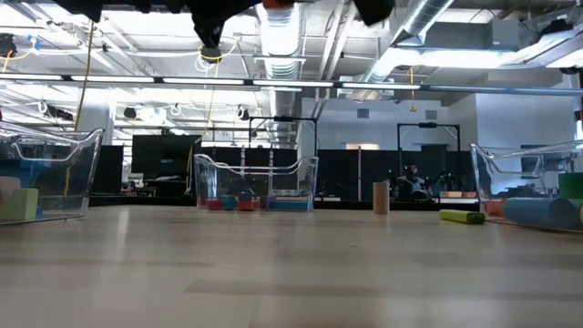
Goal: Sort blocks by size
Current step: Put the orange arc block into the left transparent bin
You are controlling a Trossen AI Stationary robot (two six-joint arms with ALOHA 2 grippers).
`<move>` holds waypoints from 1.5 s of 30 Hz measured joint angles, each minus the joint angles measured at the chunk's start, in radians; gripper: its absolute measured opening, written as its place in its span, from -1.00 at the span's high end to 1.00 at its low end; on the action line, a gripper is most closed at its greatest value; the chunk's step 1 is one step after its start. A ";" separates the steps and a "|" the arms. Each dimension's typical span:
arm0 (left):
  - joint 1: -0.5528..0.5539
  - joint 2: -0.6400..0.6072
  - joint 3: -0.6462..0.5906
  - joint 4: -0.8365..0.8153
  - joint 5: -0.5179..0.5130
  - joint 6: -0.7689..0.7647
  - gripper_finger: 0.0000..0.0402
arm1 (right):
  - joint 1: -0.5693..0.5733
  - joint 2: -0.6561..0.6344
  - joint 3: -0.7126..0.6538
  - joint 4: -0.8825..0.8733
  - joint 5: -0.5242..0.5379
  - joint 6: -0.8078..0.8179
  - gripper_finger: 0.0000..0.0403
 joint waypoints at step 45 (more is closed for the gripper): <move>0.018 0.176 0.000 0.285 0.108 -0.158 0.11 | -0.049 0.001 0.000 0.145 -0.015 -0.169 0.67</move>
